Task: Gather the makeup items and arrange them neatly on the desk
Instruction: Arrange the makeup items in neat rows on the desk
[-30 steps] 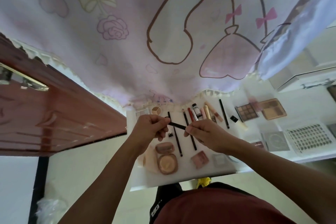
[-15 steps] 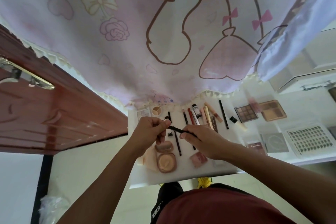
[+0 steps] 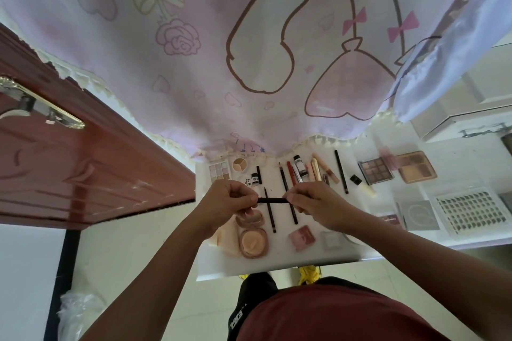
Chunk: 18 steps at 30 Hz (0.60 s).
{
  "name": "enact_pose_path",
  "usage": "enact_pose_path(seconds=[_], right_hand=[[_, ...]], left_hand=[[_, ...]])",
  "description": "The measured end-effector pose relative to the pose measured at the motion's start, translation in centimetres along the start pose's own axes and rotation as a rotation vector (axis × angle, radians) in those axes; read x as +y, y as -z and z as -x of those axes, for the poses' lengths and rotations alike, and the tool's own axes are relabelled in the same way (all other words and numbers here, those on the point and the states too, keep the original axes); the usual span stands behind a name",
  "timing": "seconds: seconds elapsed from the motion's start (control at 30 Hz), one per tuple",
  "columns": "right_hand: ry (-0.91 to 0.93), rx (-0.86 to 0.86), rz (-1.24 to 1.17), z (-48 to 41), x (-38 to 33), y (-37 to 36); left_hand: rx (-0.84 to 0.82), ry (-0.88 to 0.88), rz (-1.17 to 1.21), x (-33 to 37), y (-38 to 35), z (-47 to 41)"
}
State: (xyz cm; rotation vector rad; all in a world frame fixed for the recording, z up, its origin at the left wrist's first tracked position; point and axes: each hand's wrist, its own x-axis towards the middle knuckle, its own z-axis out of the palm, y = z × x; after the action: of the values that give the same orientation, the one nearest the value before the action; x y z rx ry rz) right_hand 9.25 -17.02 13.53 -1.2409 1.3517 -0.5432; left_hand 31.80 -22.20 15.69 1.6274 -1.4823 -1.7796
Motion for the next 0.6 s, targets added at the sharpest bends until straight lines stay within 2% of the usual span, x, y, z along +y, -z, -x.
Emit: enact_pose_path(seconds=[0.1, 0.3, 0.47, 0.53, 0.6], right_hand=[[-0.077, 0.007, -0.229, -0.2, -0.5, 1.2], [-0.167, 0.058, -0.383, -1.3, -0.5, 2.3], [-0.209, 0.369, -0.544, -2.8, 0.3, 3.6], [-0.248, 0.373, -0.511, -3.4, 0.6, 4.0], [-0.306, 0.296, -0.46, -3.8, 0.9, 3.6]], left_hand=[[-0.056, 0.019, -0.051, -0.2, 0.0, 0.0], [-0.202, 0.056, -0.185, -0.8, -1.2, -0.3], [-0.068, 0.094, -0.079, -1.3, -2.0, -0.8], [0.004, 0.105, -0.032, -1.4, -2.3, -1.0], [0.042, 0.111, 0.006, -1.6, -2.5, -1.3]])
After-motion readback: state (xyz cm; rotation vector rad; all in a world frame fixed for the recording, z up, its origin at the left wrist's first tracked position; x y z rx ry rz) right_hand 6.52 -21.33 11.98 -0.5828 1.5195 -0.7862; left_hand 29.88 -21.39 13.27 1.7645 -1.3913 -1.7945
